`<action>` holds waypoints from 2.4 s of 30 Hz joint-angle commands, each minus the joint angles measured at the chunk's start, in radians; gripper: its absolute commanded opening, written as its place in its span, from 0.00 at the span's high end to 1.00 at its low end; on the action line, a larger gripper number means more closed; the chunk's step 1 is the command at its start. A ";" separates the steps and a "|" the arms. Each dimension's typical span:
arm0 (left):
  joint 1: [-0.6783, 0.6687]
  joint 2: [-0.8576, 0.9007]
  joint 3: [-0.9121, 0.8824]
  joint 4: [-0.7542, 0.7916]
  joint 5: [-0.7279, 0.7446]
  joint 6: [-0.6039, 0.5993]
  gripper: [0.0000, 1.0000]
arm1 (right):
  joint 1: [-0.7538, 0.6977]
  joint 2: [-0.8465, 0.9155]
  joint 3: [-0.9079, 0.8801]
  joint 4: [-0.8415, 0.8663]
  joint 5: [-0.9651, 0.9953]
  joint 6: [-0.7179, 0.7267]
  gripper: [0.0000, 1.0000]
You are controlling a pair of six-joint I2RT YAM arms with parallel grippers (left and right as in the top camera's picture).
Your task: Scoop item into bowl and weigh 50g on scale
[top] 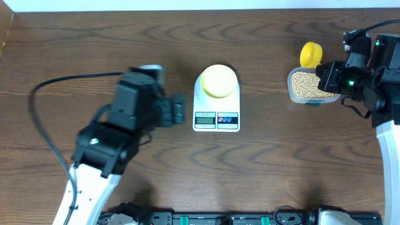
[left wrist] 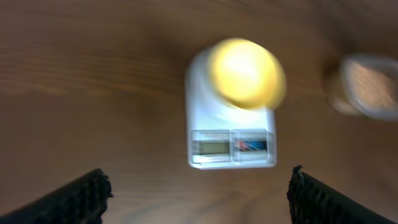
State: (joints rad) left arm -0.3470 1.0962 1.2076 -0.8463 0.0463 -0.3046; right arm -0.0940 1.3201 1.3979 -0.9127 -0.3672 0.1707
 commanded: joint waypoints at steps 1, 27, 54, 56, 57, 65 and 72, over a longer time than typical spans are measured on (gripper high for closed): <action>0.093 -0.015 0.005 -0.026 -0.154 0.004 0.05 | -0.003 0.002 0.012 0.026 -0.001 -0.031 0.99; 0.186 0.213 0.005 -0.200 -0.213 0.004 0.04 | -0.003 0.032 0.012 -0.153 0.002 -0.228 0.99; 0.186 0.263 0.005 0.038 -0.077 -0.175 0.04 | -0.004 0.033 0.012 -0.065 0.002 -0.214 0.99; 0.186 0.263 0.005 0.153 -0.005 -0.247 0.04 | -0.003 0.033 0.012 -0.026 0.002 -0.214 0.99; 0.186 0.263 0.005 0.202 0.016 -0.271 0.04 | -0.004 0.033 0.012 -0.009 0.002 -0.214 0.99; 0.186 0.262 0.005 0.332 0.196 -0.504 0.04 | -0.003 0.033 0.012 0.022 0.002 -0.213 0.99; 0.182 0.262 0.005 0.295 0.422 -0.543 0.25 | -0.003 0.033 0.012 0.026 -0.010 -0.212 0.99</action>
State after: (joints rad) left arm -0.1658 1.3567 1.2072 -0.5251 0.3351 -0.8009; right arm -0.0940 1.3510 1.3979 -0.8928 -0.3576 -0.0353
